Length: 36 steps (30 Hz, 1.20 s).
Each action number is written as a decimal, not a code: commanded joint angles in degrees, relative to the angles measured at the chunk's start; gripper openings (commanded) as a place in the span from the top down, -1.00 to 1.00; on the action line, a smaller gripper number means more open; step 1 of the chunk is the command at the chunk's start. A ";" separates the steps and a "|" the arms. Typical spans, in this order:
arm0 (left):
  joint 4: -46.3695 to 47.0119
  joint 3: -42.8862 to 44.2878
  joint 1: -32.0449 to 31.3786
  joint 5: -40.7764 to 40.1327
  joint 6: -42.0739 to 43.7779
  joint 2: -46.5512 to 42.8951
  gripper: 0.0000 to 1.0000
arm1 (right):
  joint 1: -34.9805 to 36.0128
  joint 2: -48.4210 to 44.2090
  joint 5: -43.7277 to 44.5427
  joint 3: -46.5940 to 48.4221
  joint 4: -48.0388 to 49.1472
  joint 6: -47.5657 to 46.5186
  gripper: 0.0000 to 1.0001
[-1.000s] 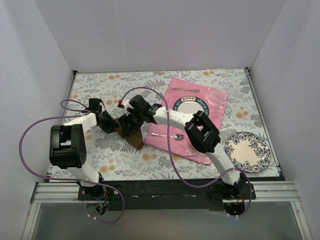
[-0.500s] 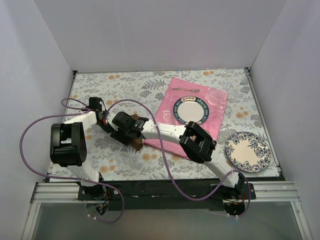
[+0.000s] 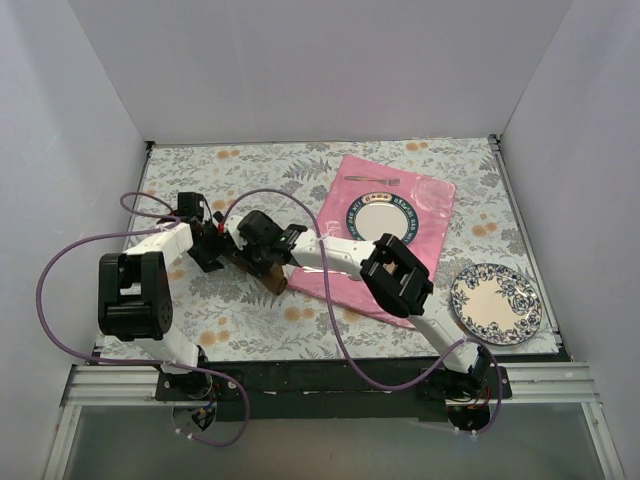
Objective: Fold the napkin, place the utensils inside, and roll it up
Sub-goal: Roll the napkin with the utensil
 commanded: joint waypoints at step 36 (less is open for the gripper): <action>1.27 -5.35 -0.60 -6.40 1.06 -1.19 -0.25 | -12.87 0.93 -43.21 -15.04 24.48 33.87 0.10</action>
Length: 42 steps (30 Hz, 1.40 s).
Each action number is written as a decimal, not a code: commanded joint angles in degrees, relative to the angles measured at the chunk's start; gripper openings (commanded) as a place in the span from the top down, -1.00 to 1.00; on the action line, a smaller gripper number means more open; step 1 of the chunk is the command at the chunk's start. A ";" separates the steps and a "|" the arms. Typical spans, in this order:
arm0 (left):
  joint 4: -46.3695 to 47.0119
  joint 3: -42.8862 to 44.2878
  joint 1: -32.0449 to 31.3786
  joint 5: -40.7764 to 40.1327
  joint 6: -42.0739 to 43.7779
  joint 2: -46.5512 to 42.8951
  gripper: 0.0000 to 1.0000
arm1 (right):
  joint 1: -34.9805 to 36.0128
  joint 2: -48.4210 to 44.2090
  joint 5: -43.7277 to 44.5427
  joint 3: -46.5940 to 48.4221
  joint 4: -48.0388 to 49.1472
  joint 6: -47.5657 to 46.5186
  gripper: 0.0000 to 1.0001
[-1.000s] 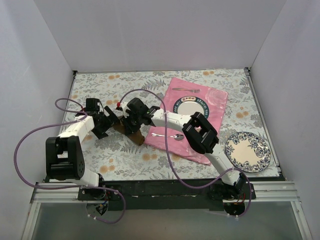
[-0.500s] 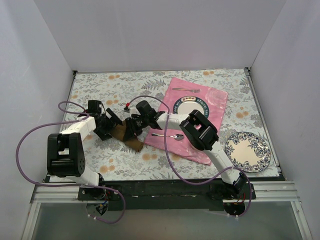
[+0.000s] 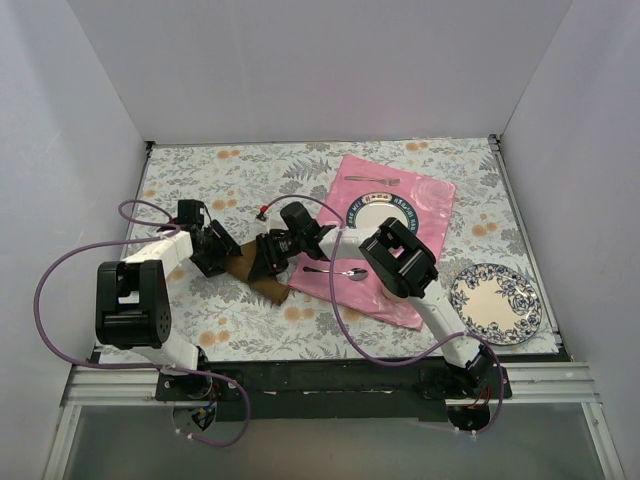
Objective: Fold the napkin, place the utensils inside, and roll it up
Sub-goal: Roll the napkin with the utensil
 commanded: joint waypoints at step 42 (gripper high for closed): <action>-1.60 1.37 3.05 3.79 1.69 1.90 -0.64 | 11.14 -8.42 42.06 10.98 -32.29 -40.94 0.40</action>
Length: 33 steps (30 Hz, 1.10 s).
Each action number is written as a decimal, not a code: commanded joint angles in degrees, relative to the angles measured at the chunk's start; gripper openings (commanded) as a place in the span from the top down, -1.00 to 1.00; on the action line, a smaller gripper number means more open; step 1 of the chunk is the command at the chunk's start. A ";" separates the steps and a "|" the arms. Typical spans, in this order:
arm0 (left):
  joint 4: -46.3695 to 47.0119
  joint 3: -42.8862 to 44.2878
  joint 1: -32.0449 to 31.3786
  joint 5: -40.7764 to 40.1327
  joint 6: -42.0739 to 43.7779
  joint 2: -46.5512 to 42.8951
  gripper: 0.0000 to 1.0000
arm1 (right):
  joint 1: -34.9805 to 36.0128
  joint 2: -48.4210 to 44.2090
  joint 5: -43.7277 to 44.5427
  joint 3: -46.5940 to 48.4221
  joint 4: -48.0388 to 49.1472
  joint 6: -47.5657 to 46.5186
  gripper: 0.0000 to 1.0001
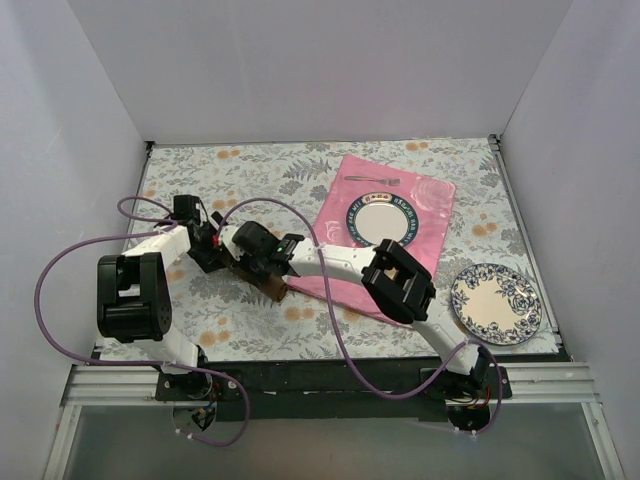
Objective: Fold the napkin, place the utensils inside, and roll it up
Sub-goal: Roll the napkin with the utensil
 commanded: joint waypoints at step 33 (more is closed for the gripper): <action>1.39 -6.99 -0.92 -7.21 -3.21 -4.58 -0.45 | -16.13 4.58 -51.91 -18.35 45.48 54.42 0.56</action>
